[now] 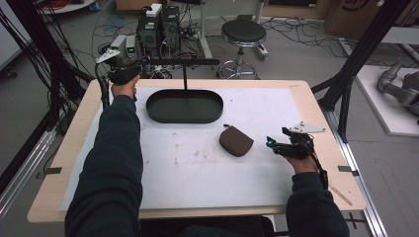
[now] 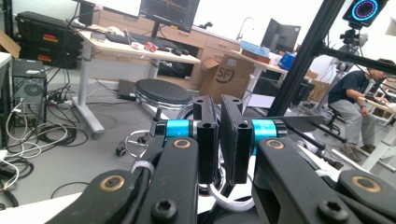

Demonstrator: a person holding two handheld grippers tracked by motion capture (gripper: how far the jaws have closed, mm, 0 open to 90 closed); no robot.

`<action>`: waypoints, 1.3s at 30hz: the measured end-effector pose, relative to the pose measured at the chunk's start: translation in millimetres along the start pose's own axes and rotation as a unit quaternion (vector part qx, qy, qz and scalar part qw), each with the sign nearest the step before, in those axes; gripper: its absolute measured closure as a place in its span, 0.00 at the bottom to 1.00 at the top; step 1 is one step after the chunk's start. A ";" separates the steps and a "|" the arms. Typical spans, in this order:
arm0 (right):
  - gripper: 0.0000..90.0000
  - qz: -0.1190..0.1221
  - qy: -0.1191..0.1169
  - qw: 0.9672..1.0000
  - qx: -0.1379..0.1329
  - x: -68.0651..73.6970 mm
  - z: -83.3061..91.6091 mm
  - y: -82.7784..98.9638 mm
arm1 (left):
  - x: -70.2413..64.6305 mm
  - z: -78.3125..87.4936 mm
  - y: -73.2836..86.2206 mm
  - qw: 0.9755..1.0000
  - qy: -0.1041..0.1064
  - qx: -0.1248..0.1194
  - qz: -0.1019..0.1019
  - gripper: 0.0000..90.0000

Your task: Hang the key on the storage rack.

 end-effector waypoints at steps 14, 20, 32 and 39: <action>0.28 0.001 -0.004 1.000 0.004 0.6 -1.8 0.3 | -7.3 -3.2 -2.3 1.000 0.005 -0.009 -0.003 0.94; 0.28 0.002 -0.006 1.000 0.004 0.6 -2.1 0.4 | -8.3 -4.8 -2.9 1.000 -0.003 -0.019 -0.005 0.94; 0.29 0.001 -0.012 1.000 0.008 0.9 -3.8 0.7 | -5.5 -4.2 -5.5 0.998 -0.020 -0.056 -0.018 0.94; 0.29 0.002 -0.014 1.000 0.009 1.8 -3.7 0.8 | 0.4 0.3 -2.5 0.998 -0.031 -0.052 -0.016 0.96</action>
Point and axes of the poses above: each handheld gripper's, and its own axes: z roughly backward along the jaws, y roughly out of its underside, x roughly to its left, the point moved 3 cm from there along -z, roughly forward along the jaws, and after that the axes turned 14 degrees about -y, right-handed, at the moved point
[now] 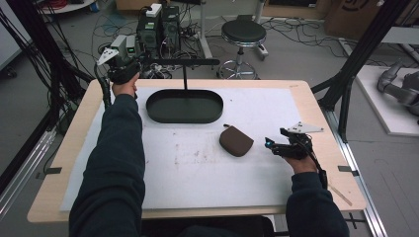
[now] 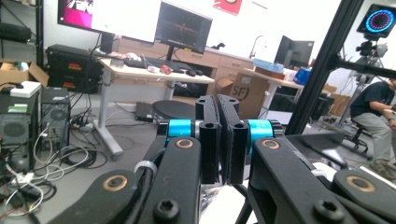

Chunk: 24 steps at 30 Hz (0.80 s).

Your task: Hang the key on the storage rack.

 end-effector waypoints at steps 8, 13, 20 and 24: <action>0.29 0.002 -0.002 1.000 0.002 1.1 -1.2 0.0 | 4.3 12.1 5.8 1.000 -0.004 0.015 0.010 0.86; 0.29 0.004 -0.003 1.000 0.006 1.3 -2.3 0.4 | 5.7 34.4 16.3 0.999 -0.014 0.033 0.008 0.70; 0.29 0.006 -0.003 1.000 0.006 0.8 -1.6 0.2 | 1.1 69.1 41.5 0.994 -0.038 0.091 -0.035 0.30; 0.29 0.008 -0.002 1.000 0.004 1.1 -2.2 -0.4 | -8.3 86.9 50.9 0.991 -0.032 0.106 -0.069 0.29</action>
Point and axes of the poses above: each handheld gripper's, and its own axes: z roughly backward along the jaws, y roughly out of its underside, x roughly to its left, the point moved 3 cm from there along -z, roughly forward along the jaws, and after that the axes turned 14 degrees about -y, right-handed, at the moved point
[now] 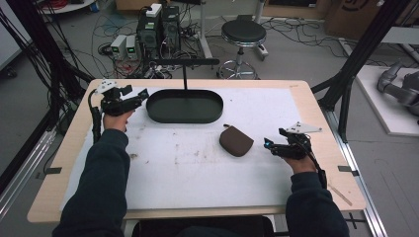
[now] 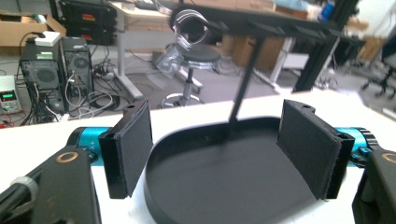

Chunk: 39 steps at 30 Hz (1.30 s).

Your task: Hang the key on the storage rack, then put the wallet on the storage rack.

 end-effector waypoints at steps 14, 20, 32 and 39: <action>0.29 0.004 0.000 1.000 0.003 4.1 -3.3 -4.0 | -32.5 44.5 20.0 0.997 0.042 -0.004 -0.068 0.22; 0.29 0.005 0.002 1.000 -0.001 6.7 -1.4 -4.9 | -36.2 57.3 21.9 0.996 0.044 -0.014 -0.070 0.22; 0.29 0.006 -0.001 1.000 0.001 8.9 -2.2 -5.0 | -26.0 72.2 38.3 0.998 0.034 -0.001 -0.052 0.22; 0.28 0.018 -0.006 1.000 0.007 13.4 -5.1 -5.5 | -20.3 79.5 56.2 0.998 0.029 0.000 -0.047 0.22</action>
Point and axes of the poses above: each handheld gripper's, and its own axes: z roughly backward along the jaws, y roughly out of its underside, x roughly to its left, the point moved 3 cm from there along -z, roughly forward along the jaws, and after that the axes turned 14 degrees about -y, right-handed, at the moved point
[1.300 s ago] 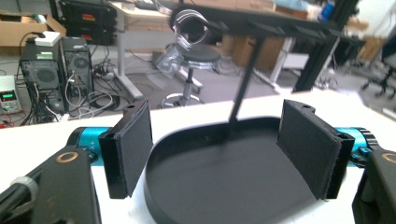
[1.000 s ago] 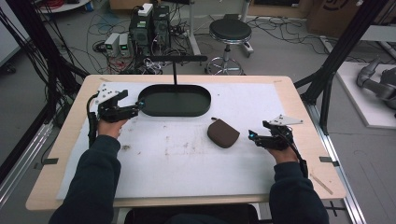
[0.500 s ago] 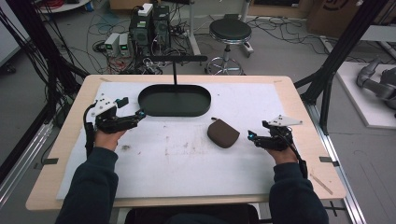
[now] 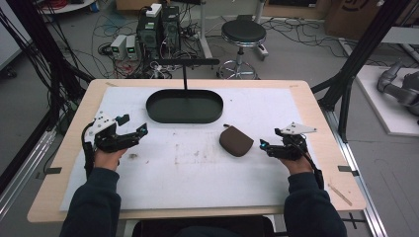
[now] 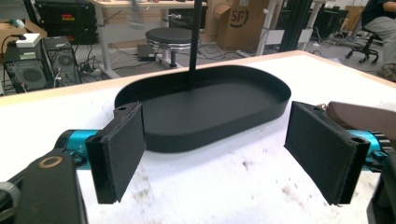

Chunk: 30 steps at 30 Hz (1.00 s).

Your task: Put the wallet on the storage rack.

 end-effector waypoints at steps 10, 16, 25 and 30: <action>0.24 0.016 -0.032 0.999 0.017 17.5 -16.2 -6.7 | 0.8 4.8 15.9 1.000 0.002 0.018 -0.002 0.23; 0.24 0.035 -0.040 0.998 0.024 25.7 -29.7 -14.8 | -3.0 5.7 19.6 1.000 0.002 0.024 -0.011 0.23; 0.24 0.074 -0.063 0.994 0.045 44.7 -48.5 -20.2 | -4.7 1.9 22.6 0.999 0.004 0.033 -0.007 0.23; 0.24 0.111 -0.070 0.987 0.091 60.3 -73.7 -17.5 | -4.1 1.8 24.1 0.999 0.003 0.037 -0.002 0.23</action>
Point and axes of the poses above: each handheld gripper's, and its own axes: z roughly backward along the jaws, y roughly out of its underside, x roughly to its left, the point moved 3 cm from there along -z, roughly forward along the jaws, and after that the axes turned 14 degrees about -y, right-handed, at the moved point
